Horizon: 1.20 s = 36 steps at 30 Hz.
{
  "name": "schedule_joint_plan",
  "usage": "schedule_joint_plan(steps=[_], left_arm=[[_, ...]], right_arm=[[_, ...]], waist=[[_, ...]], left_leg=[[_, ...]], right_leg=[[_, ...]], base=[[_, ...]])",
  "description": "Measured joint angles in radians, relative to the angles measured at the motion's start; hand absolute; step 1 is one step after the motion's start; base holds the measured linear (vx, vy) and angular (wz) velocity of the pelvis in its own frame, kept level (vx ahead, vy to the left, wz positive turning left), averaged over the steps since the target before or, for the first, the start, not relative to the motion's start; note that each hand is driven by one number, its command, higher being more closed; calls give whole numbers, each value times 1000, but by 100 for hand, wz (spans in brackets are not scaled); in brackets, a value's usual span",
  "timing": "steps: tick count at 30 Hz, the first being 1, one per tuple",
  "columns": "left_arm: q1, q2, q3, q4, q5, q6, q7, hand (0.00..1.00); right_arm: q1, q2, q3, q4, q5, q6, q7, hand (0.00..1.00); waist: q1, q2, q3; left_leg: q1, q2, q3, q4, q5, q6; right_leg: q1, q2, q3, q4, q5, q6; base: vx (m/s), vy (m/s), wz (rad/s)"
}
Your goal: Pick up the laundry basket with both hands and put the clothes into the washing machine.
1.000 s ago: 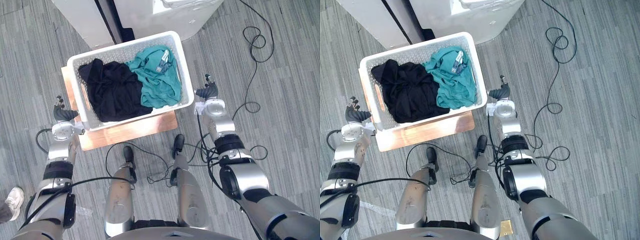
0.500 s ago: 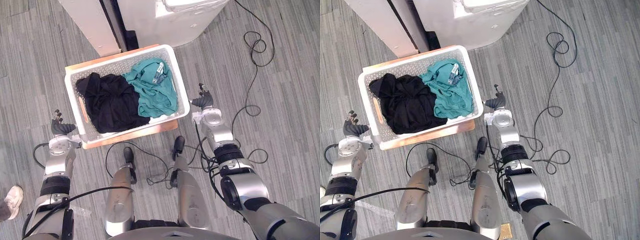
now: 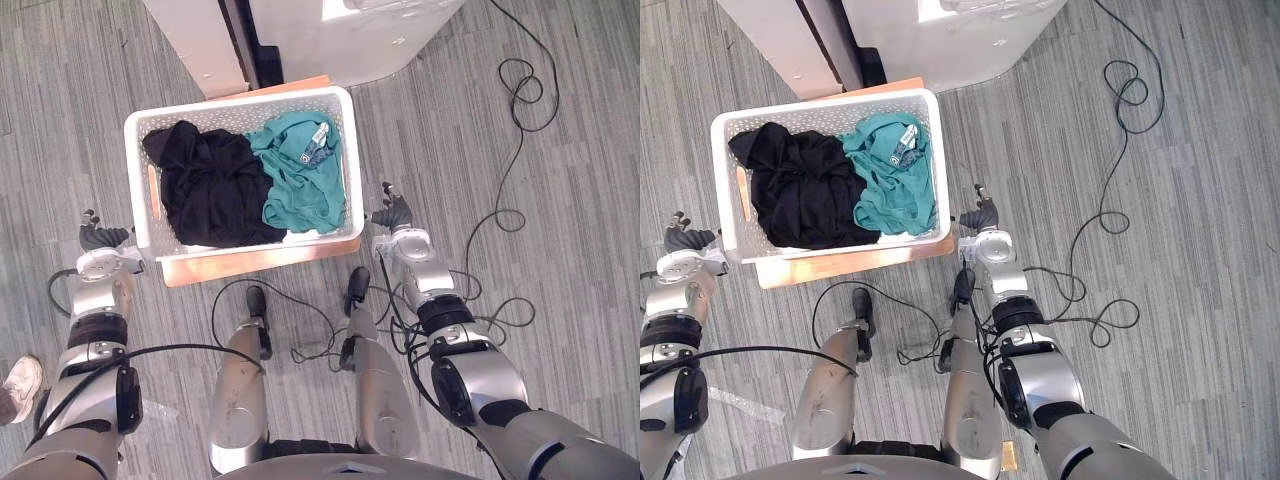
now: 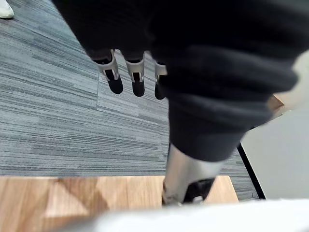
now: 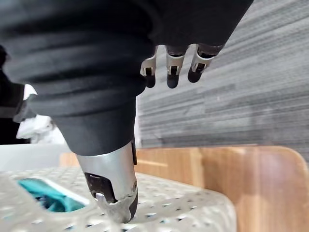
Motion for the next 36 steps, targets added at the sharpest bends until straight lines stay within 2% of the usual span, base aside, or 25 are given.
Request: schedule_joint_plan(steps=[3,11,15,20,23,25,30,36], left_arm=[[-1,24,33,31,-5,0,0,0],[76,65,118,53,-61,-3,-14,0],[119,69,152,37,-83,-14,-14,0],[191,67,189,-89,-101,-22,-12,0],[249,33,189,-322,-97,-37,11,0],[266,-23,188,-464,-96,-65,24,0],[325,-117,183,-596,-88,-79,32,0],[366,-138,182,-665,-88,-81,32,0]], right_arm=[[-32,-58,-36,32,29,17,-7,0],[-149,-267,-89,30,53,20,-48,0],[-160,-303,-101,22,80,20,-68,0],[-158,-308,-128,-108,108,19,-87,0],[-126,-301,-134,-256,109,7,-99,0],[-76,-284,-160,-353,106,-9,-109,0],[14,-207,-169,-414,104,-11,-107,0],[55,-150,-152,-452,72,-11,-71,0]], waist=[[-2,0,0],[-4,0,0],[-2,0,0],[-4,0,0],[0,2,0],[2,11,1],[-4,21,1],[-2,23,0]], left_leg=[[-22,8,-1,30,-12,3],[-28,11,2,58,-25,5],[-28,10,2,57,-25,5],[-27,9,2,56,-25,5],[-25,6,0,55,-25,6],[-20,-2,-6,49,-21,11],[10,-19,-4,19,-14,17],[10,-22,-3,14,-13,17]], right_leg=[[-15,3,2,11,0,0],[-15,3,15,17,4,9],[-15,3,15,17,4,9],[-15,1,15,17,5,9],[-12,-2,10,17,5,9],[-5,-9,2,16,4,9],[19,-24,-1,11,-1,15],[23,-26,-1,0,0,14]], base=[[-23,4,-3],[-16,1,-3],[0,0,0],[0,0,0],[3,-4,3],[7,6,11],[7,11,5],[0,0,0]])
